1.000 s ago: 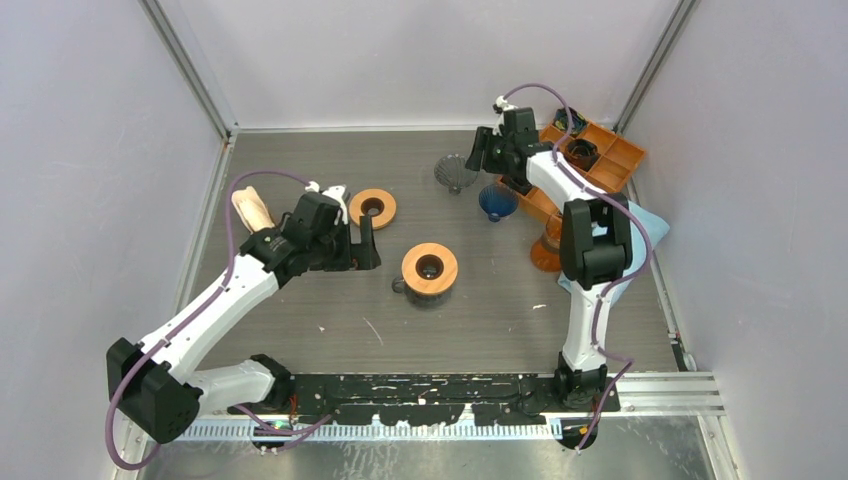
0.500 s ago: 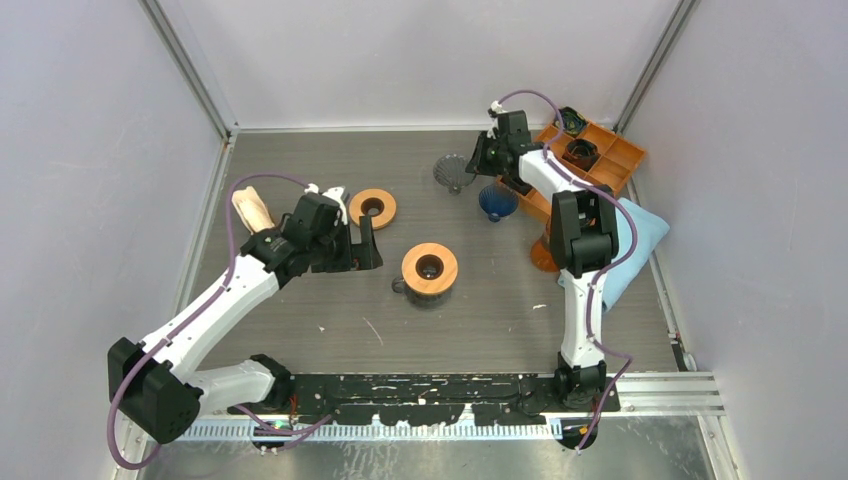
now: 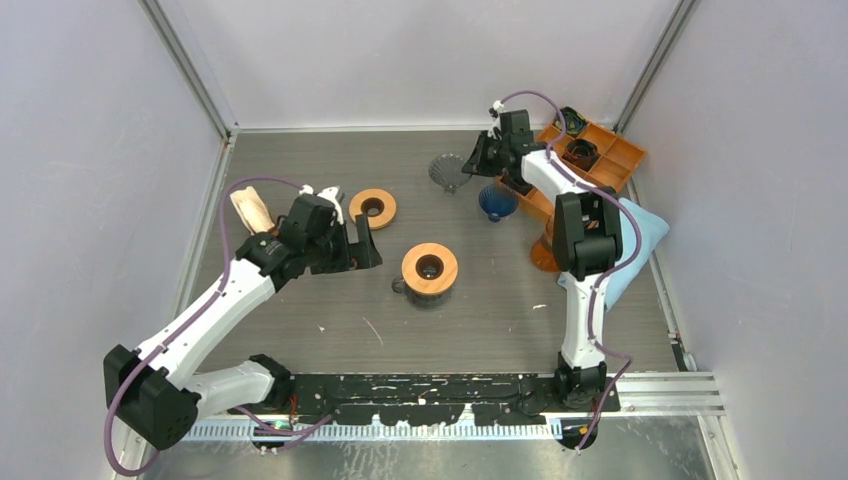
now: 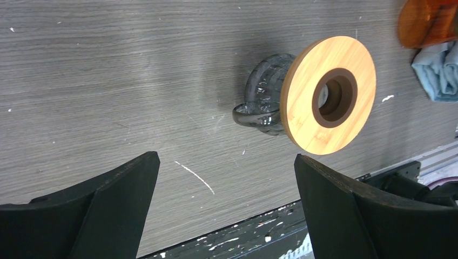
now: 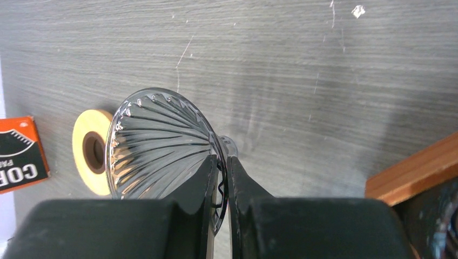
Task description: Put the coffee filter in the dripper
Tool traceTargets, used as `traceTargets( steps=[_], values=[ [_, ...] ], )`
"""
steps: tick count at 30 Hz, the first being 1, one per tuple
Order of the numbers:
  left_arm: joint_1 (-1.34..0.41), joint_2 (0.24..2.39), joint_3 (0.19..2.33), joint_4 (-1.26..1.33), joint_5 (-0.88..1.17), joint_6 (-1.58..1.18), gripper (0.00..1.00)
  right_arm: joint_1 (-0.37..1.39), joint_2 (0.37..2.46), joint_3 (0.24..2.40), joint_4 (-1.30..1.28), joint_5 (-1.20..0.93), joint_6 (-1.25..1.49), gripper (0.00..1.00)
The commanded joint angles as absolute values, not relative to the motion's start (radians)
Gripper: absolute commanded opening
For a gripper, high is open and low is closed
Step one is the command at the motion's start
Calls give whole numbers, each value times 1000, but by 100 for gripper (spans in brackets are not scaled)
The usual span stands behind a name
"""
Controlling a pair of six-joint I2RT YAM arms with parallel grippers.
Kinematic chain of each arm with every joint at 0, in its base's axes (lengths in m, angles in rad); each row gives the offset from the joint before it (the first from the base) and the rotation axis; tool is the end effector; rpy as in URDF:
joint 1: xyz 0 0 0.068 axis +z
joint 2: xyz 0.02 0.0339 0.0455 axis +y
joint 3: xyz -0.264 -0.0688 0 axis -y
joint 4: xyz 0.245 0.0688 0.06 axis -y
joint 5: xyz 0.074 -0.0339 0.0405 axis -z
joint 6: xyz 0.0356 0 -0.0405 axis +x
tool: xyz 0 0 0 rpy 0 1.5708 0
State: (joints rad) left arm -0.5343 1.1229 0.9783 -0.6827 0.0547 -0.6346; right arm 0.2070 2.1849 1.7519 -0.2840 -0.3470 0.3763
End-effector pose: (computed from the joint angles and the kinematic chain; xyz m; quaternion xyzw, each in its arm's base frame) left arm 0.1977 -0.1193 0.2949 -0.0368 0.9307 -0.2216 0.2888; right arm 0.4875 0.1148 0.2103 0.0046 0.8994 0.2678 0.3454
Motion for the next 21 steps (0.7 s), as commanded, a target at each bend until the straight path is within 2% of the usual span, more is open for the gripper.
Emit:
traceTargets(
  steps=[1, 21],
  values=[
    [-529, 1079, 985, -621, 68, -671, 99, 209, 2006, 1717, -239, -412, 416, 1],
    [-529, 987, 997, -593, 101, -820, 99, 298, 1563, 1434, -367, -434, 419, 1]
  ],
)
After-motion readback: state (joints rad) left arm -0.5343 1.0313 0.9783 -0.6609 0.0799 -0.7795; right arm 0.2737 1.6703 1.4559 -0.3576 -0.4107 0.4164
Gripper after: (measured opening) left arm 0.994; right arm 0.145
